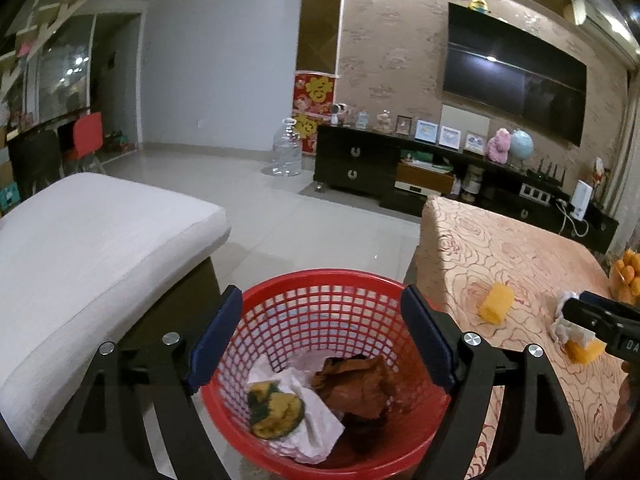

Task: Collect trash
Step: 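Open the left tool over the basket while the right tool drops the black item in, then return to the table and grasp the white foam net with the left tool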

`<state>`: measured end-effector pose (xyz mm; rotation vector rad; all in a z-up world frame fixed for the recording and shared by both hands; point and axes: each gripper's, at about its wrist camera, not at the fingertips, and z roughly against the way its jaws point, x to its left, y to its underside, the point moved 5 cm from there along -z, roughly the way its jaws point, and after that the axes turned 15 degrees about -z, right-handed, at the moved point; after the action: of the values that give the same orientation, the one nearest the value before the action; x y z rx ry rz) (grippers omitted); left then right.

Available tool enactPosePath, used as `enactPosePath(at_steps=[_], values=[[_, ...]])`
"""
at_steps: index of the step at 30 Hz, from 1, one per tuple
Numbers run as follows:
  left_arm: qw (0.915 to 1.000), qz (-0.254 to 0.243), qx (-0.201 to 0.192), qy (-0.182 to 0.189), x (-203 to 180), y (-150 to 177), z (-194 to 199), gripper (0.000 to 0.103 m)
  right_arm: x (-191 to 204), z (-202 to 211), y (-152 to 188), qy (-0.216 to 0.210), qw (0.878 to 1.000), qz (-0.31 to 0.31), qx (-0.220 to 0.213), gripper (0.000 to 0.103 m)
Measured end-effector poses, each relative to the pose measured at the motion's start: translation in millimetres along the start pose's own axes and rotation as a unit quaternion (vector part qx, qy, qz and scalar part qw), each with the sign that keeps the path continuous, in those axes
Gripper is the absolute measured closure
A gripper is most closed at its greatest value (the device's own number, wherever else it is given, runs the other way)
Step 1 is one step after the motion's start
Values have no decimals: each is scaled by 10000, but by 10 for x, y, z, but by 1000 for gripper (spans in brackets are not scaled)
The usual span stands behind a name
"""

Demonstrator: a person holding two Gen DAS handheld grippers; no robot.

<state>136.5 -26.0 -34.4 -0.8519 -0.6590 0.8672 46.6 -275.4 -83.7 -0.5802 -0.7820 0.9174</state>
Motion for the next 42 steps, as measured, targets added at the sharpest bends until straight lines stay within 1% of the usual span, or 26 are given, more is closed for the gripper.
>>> enactPosePath(at_steps=[6,9,12,15,17,21,24,26,29,36,42], values=[[9996,-248,-34,135,-251,-29,-18,25,-653,213,56,597,9979,-199,-173,37],[9990,-392,-23,220,-398,-36,-46,25,-1003,303,95,992,9940,-345,-308,33],[9983,-493,-2,296,-541,-20,-67,25,-1346,364,140,1342,9884,-588,-395,33],[9971,-672,20,353,-703,-20,-87,25,-1562,396,171,1493,9847,-798,-412,33],[9961,-747,55,463,-813,-9,-109,25,-1705,409,199,1591,9821,-929,-399,33],[9941,-841,135,673,-1010,2,-164,25,-1856,447,248,1675,9794,-1068,-372,33],[9921,-846,235,897,-1156,18,-225,25,-1948,465,263,1704,9778,-1174,-342,33],[9898,-902,275,1069,-1293,15,-247,25,-1978,482,275,1723,9766,-1247,-321,33],[9866,-1032,288,1230,-1482,-6,-268,25,-2015,492,285,1742,9755,-1313,-298,33],[9736,-1367,408,1779,-2043,-77,-366,25,-2092,547,274,1837,9725,-1396,-323,33],[9594,-1585,523,2274,-2607,-138,-511,25,-2165,599,272,1857,9703,-1507,-354,33]])
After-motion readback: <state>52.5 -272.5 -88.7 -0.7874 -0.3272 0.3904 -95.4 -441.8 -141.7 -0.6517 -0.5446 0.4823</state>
